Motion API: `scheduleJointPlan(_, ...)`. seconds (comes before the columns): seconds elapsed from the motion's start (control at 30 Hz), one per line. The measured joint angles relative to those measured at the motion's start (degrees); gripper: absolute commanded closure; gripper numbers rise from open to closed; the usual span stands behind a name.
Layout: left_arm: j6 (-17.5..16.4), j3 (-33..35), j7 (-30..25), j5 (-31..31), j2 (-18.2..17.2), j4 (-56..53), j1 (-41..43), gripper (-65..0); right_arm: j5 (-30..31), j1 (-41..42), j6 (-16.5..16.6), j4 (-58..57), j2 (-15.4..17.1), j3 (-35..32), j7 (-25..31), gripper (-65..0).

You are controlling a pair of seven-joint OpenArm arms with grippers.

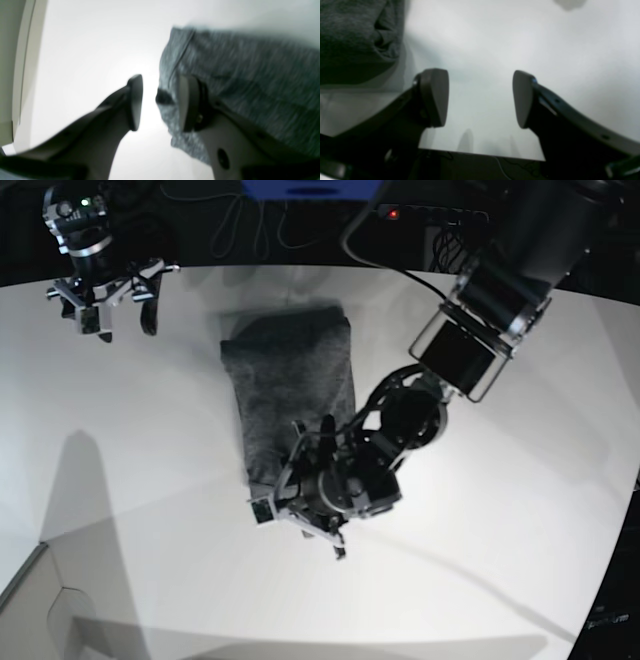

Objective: Layout the t-shirt on the table in an organized manner, then fold the t-shirt properly
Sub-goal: 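Press and tuck the bundle end with the left gripper, then press the folded shirt's collar end flat with the right gripper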

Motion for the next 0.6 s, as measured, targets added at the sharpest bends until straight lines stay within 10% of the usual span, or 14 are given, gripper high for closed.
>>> scheduleJointPlan(0.3,-0.07,-14.51,3.67,-0.22,-7.45,4.50,2.82,-23.3,-0.02,0.46,-0.13,0.81,0.31,-6.29,0.00,-39.3)
scheduleJointPlan(0.6,-0.26,-42.71,7.78,-0.22,-14.03,15.12,17.22,-23.3,0.07,5.42,0.04,0.39,0.42,-18.29,-0.39,-3.5)
